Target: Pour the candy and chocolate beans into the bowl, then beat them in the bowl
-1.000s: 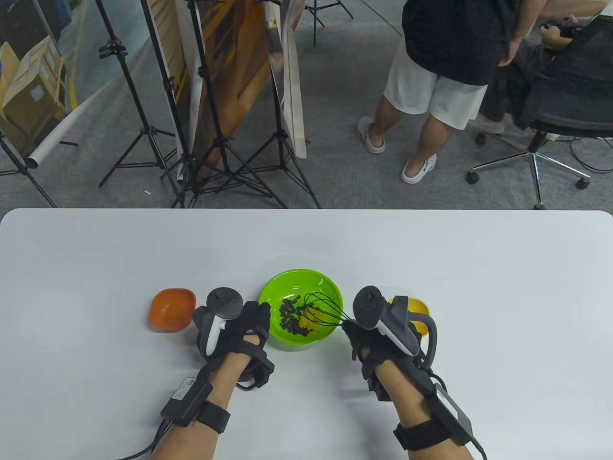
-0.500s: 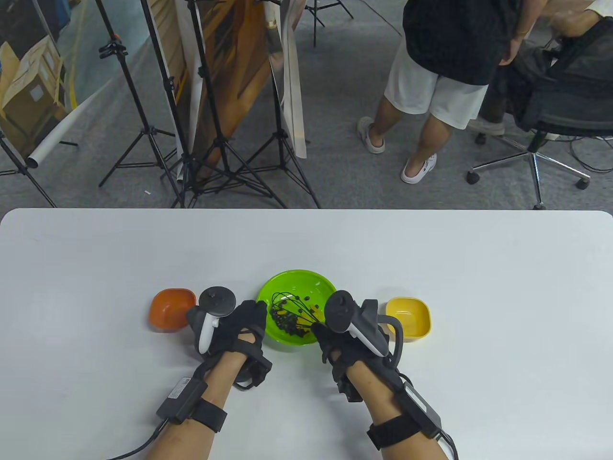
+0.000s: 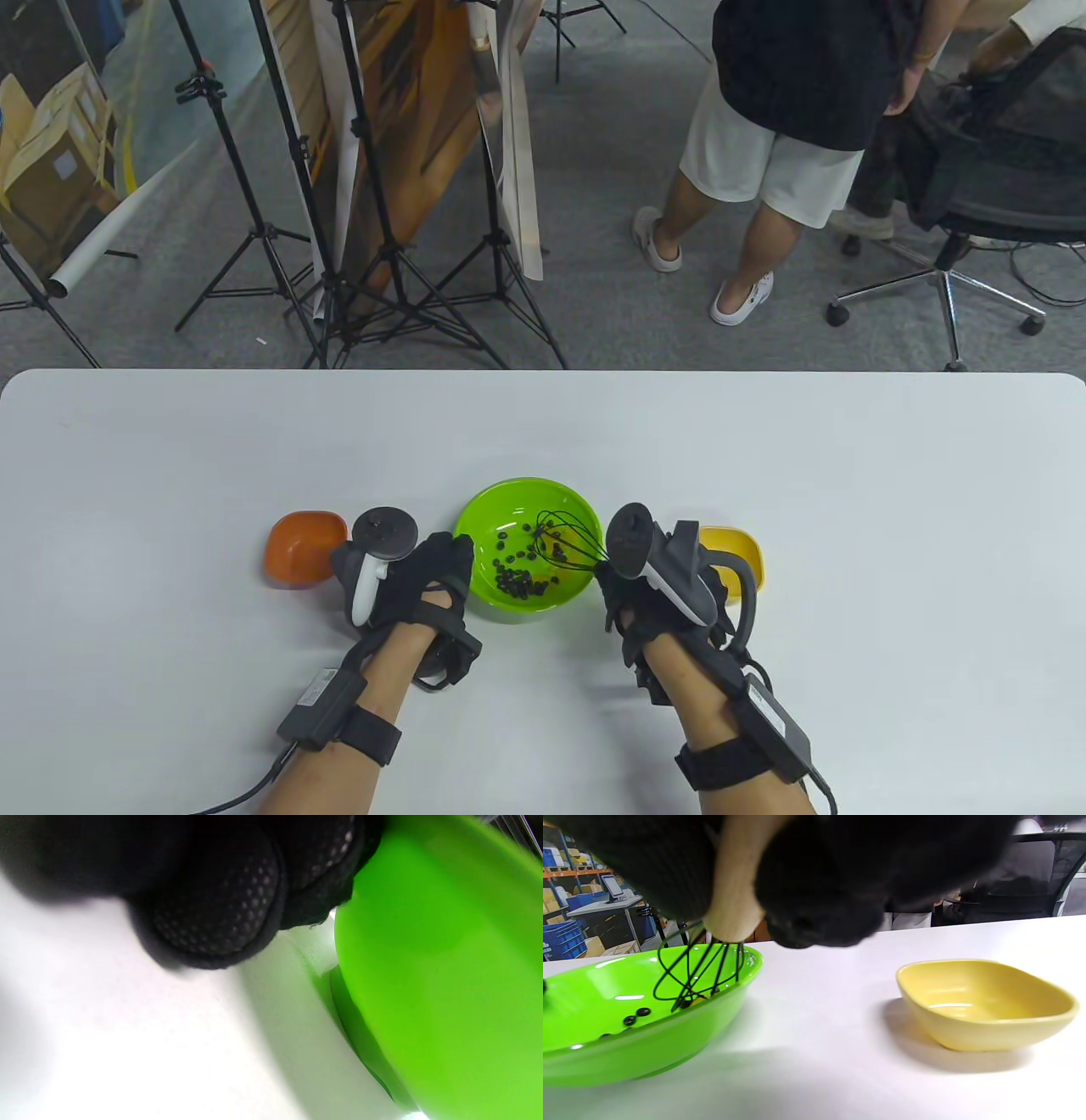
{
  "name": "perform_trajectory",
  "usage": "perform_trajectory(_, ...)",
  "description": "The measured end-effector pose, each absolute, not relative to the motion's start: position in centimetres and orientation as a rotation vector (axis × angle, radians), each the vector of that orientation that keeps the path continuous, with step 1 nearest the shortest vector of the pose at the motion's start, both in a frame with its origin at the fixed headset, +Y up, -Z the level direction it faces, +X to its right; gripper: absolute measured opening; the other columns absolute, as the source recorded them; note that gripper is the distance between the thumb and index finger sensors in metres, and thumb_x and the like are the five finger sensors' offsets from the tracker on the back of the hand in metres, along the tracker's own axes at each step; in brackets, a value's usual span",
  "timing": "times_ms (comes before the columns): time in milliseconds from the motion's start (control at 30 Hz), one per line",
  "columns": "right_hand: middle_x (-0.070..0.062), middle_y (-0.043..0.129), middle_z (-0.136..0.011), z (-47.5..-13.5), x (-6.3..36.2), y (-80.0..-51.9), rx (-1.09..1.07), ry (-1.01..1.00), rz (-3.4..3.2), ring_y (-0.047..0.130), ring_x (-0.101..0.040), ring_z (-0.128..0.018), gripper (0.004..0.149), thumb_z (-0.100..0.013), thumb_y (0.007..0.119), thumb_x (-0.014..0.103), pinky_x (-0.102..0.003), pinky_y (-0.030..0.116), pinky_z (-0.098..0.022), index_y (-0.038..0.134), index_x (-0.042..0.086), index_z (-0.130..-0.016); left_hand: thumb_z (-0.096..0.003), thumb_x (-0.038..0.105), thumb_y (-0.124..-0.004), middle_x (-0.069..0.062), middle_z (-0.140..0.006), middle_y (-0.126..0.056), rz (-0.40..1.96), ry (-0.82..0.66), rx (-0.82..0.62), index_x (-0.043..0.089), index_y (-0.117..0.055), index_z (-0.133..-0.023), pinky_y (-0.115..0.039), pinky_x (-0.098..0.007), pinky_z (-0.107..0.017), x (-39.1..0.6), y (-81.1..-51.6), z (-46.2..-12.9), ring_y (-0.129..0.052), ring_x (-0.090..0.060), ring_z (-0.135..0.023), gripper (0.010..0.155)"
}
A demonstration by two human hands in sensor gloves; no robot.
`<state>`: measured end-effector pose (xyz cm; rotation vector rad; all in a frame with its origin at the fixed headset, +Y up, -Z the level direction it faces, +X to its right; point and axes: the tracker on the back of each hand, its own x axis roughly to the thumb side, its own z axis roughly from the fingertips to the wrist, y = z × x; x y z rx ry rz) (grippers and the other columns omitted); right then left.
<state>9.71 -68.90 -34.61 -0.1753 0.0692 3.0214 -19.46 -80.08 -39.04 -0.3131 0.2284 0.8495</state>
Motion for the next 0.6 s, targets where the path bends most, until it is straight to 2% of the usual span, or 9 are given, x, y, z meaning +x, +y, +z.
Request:
perform_trajectory(167, -0.009, 0.102, -0.036, -35.1, 8.5, -71.2, -0.129, 0.082, 2.904, 0.093, -0.02, -0.002, 0.057, -0.045, 0.079, 0.056, -0.035, 0.085, 0.005, 0.092, 0.008, -0.074, -0.0479, 0.057, -0.066, 0.01, -0.04, -0.101, 0.848, 0.222, -0.318, 0.02, -0.08, -0.07, -0.093, -0.028, -0.017, -19.4, -80.1, -39.1, -0.108, -0.018, -0.025, 0.045)
perform_trajectory(267, -0.009, 0.102, -0.036, -34.9, 7.6, -71.4, -0.043, 0.127, 2.846, 0.093, -0.021, -0.002, 0.057, -0.045, 0.08, 0.056, -0.036, 0.085, 0.006, 0.093, 0.009, -0.074, -0.048, 0.057, -0.065, 0.011, -0.041, -0.1, 0.852, 0.223, -0.321, 0.021, -0.08, -0.071, -0.093, -0.028, -0.017, -19.5, -80.0, -39.1, -0.108, -0.018, -0.026, 0.045)
perform_trajectory(433, -0.011, 0.103, -0.035, -33.8, 7.5, -69.4, 0.083, 0.206, 2.897, 0.093, -0.023, -0.002, 0.055, -0.045, 0.084, 0.055, -0.037, 0.085, 0.005, 0.095, 0.01, -0.073, -0.0478, 0.057, -0.065, 0.011, -0.041, -0.1, 0.86, 0.227, -0.327, 0.021, -0.08, -0.071, -0.093, -0.028, -0.017, -19.5, -80.0, -39.0, -0.108, -0.018, -0.026, 0.045)
perform_trajectory(600, -0.011, 0.103, -0.036, -33.0, 9.0, -67.4, 0.043, 0.173, 3.044, 0.093, -0.025, -0.003, 0.054, -0.044, 0.087, 0.056, -0.038, 0.085, 0.004, 0.096, 0.011, -0.072, -0.048, 0.057, -0.065, 0.01, -0.04, -0.1, 0.875, 0.223, -0.336, 0.02, -0.08, -0.071, -0.093, -0.029, -0.017, -19.5, -80.0, -39.0, -0.108, -0.018, -0.026, 0.046)
